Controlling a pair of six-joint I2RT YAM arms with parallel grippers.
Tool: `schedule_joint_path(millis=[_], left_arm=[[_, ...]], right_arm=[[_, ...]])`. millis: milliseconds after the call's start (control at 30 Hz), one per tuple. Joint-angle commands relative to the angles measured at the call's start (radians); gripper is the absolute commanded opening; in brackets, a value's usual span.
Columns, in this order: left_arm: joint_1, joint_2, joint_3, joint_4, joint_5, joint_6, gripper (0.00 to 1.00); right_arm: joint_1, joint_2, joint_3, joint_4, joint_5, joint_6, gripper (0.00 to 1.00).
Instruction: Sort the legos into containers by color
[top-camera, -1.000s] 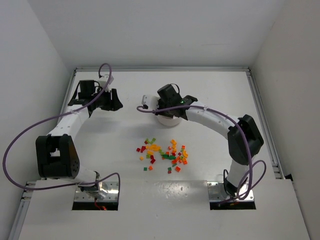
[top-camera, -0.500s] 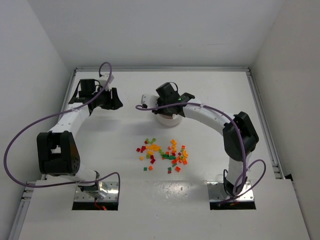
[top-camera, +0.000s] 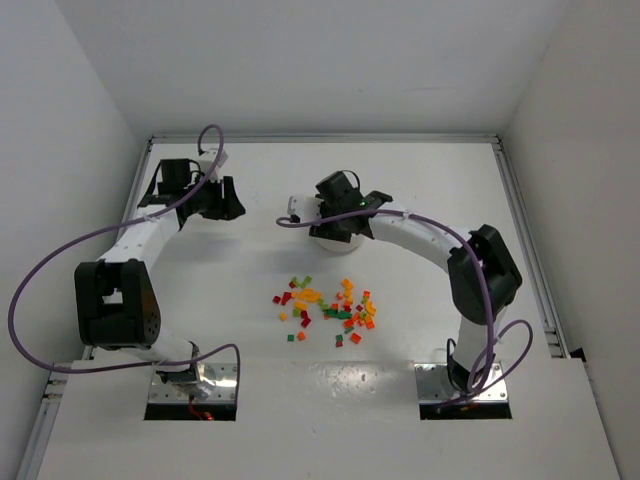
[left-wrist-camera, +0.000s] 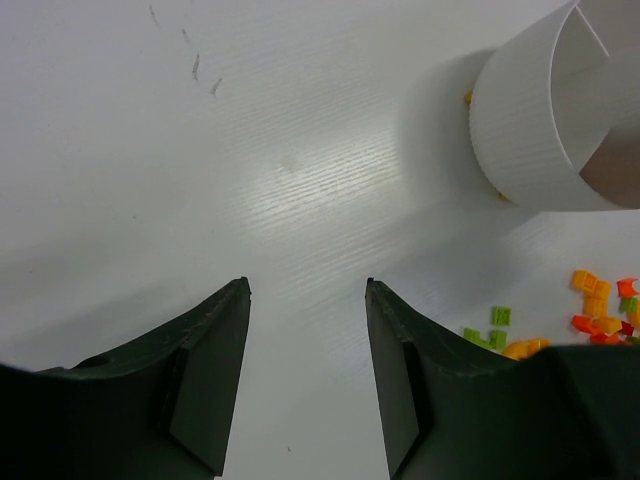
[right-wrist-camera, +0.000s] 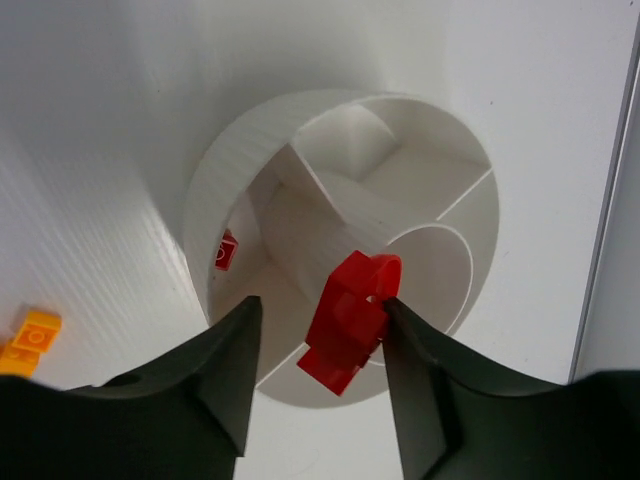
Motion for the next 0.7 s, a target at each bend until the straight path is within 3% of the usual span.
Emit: schedule_joint_path(millis=[0,233,367,433,500,567,667], left_arm=[[0.014,-0.003,0.038,0.024,0.012,-0.013,0.56],[0.014,-0.003,0.038,0.024,0.012,-0.013,0.56],[0.014,-0.003,0.038,0.024,0.012,-0.022,0.56],[0.014,-0.003,0.038,0.024,0.012,-0.022,0.56],[0.014,-0.003,0.038,0.024,0.012,-0.022,0.56],[0.014,-0.003,0.038,0.024,0.012,-0.022,0.56],[0.014,-0.003,0.038,0.024,0.012,-0.022,0.56]], right_arm=[[-0.004,-0.048,-0.032,0.001,0.013,0.008,0.53],[-0.004,-0.083,-0.052,0.012,0.013,0.017,0.54],[-0.004,-0.123,-0.071,0.022,-0.007,0.027,0.41],[-0.004,-0.138,-0.081,0.032,-0.025,0.027,0.25],[-0.004,-0.152,-0.082,0.041,-0.025,0.027,0.16],[-0.004,-0.161,-0.082,0.041,-0.034,0.027,0.1],[-0.004,-0.162,-0.082,0.019,-0.044,0.027,0.09]])
